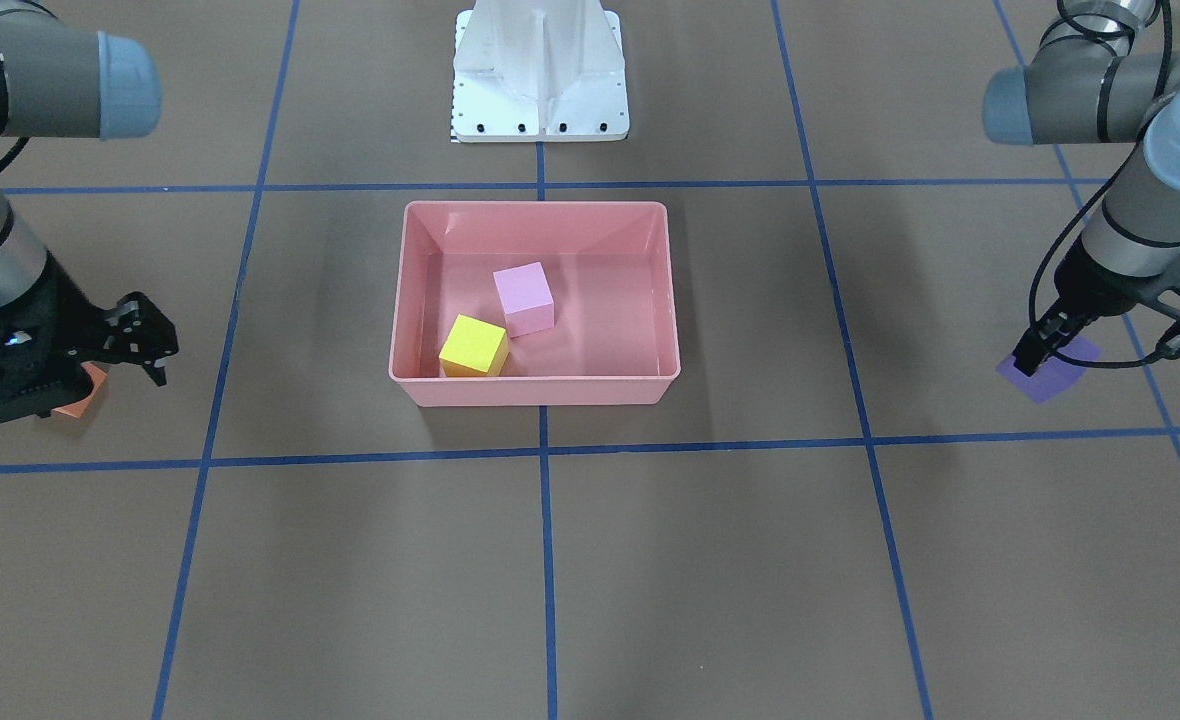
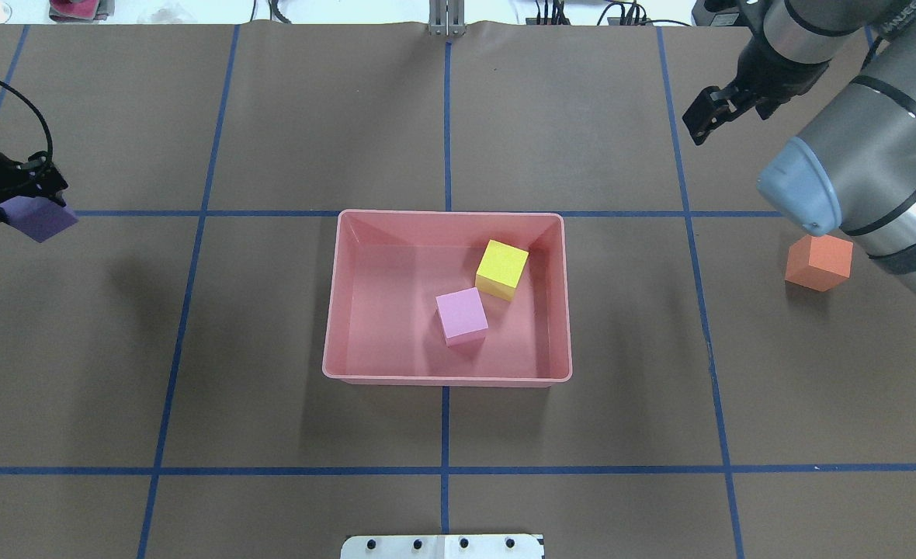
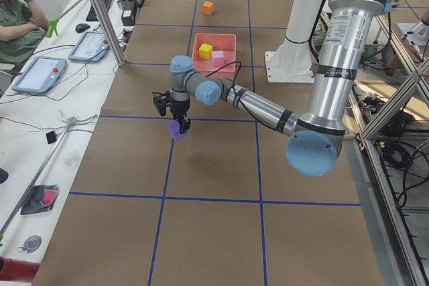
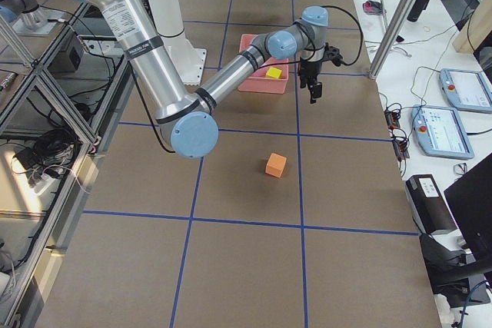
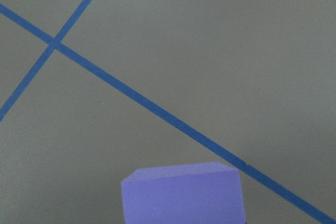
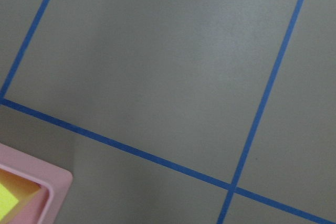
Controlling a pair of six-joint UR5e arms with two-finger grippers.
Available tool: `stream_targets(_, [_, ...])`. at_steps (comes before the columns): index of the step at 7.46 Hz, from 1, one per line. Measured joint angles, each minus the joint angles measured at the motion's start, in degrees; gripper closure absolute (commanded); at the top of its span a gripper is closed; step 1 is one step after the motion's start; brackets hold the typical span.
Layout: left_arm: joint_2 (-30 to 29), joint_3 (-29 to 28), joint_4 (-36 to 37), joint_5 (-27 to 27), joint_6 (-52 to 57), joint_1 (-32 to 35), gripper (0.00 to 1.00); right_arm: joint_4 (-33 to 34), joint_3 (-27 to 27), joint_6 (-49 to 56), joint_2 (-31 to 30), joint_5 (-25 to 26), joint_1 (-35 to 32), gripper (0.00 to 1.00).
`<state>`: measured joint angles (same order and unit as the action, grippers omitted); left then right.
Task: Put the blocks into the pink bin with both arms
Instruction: 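Lift the purple cube with the left gripper while the right gripper grasps the orange cube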
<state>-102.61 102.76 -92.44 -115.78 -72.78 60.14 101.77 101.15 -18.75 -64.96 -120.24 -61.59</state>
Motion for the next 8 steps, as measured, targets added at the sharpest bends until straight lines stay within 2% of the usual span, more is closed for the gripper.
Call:
stream_targets(3, [-7.78, 0.95, 7.6, -0.05, -1.1, 0.1, 1.0, -2.79, -4.86, -6.82, -7.97, -7.08, -5.66, 0.01])
stream_targets(4, [-10.37, 0.99, 9.74, -0.06, -2.13, 0.05, 1.0, -8.62, -7.28, -11.66, -10.67, -9.6, -6.44, 0.01])
stream_targets(6, [-13.9, 1.05, 12.68, -0.06, -3.57, -0.01, 1.0, -23.36, -13.9, -22.99, -13.39, -11.27, -6.71, 0.01])
stream_targets(8, [-15.84, 1.09, 14.14, -0.06, -4.45, -0.05, 1.0, -28.9, -16.65, -27.61, -13.9, -11.58, -5.92, 0.01])
